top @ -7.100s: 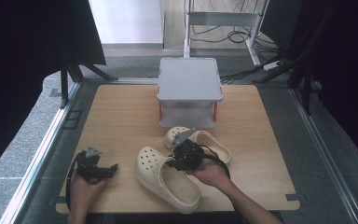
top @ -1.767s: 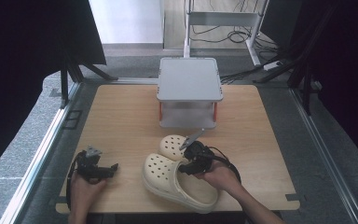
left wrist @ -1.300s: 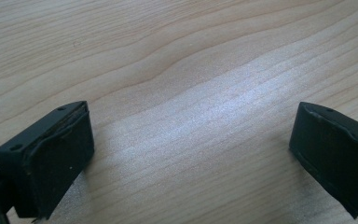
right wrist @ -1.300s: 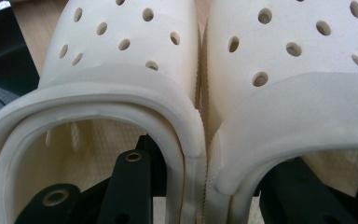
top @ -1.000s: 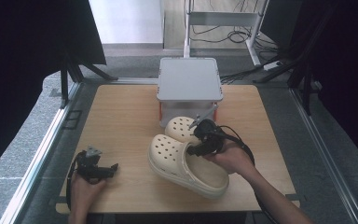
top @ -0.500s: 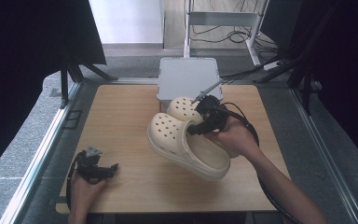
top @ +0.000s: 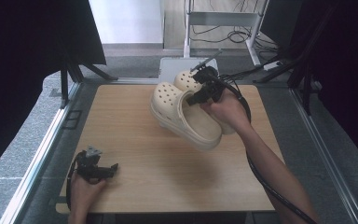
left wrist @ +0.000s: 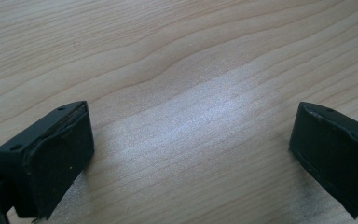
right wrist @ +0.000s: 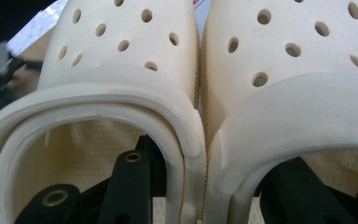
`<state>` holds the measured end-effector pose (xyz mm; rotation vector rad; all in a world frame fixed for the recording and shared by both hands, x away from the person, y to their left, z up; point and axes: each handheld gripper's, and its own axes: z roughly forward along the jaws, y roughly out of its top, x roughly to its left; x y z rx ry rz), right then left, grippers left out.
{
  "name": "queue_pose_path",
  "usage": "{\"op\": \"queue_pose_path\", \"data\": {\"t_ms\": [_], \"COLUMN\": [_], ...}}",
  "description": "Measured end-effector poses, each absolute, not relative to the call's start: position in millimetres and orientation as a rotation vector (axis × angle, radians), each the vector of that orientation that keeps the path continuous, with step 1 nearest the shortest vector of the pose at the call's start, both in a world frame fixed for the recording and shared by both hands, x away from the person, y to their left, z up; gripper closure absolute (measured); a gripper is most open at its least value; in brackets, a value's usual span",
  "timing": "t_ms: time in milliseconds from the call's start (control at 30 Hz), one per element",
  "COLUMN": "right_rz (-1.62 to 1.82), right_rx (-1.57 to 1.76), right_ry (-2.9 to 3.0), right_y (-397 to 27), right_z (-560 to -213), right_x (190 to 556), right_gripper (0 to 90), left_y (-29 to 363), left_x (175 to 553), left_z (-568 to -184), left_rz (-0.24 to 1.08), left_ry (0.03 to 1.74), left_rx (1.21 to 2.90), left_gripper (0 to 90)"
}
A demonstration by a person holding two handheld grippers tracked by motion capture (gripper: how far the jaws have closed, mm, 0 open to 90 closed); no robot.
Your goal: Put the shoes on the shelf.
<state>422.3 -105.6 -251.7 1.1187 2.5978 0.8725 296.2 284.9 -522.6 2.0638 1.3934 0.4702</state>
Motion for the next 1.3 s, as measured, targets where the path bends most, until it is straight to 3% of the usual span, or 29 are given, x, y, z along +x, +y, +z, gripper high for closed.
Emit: {"op": "queue_pose_path", "data": {"t_ms": [767,1300], "right_rz": [0.831,0.817], "right_rx": [1.548,1.744], "right_ry": [2.272,2.098], "right_y": [-77,-77], "right_z": [-246,-265], "right_x": [530,590], "right_gripper": [64.4,64.2], "left_y": [285,285], "left_x": [296,297], "left_z": [-523,-523], "left_rz": [0.473,0.468], "left_ry": [1.391,1.388], "left_rx": [2.067,2.066], "left_gripper": [0.0,0.0]}}
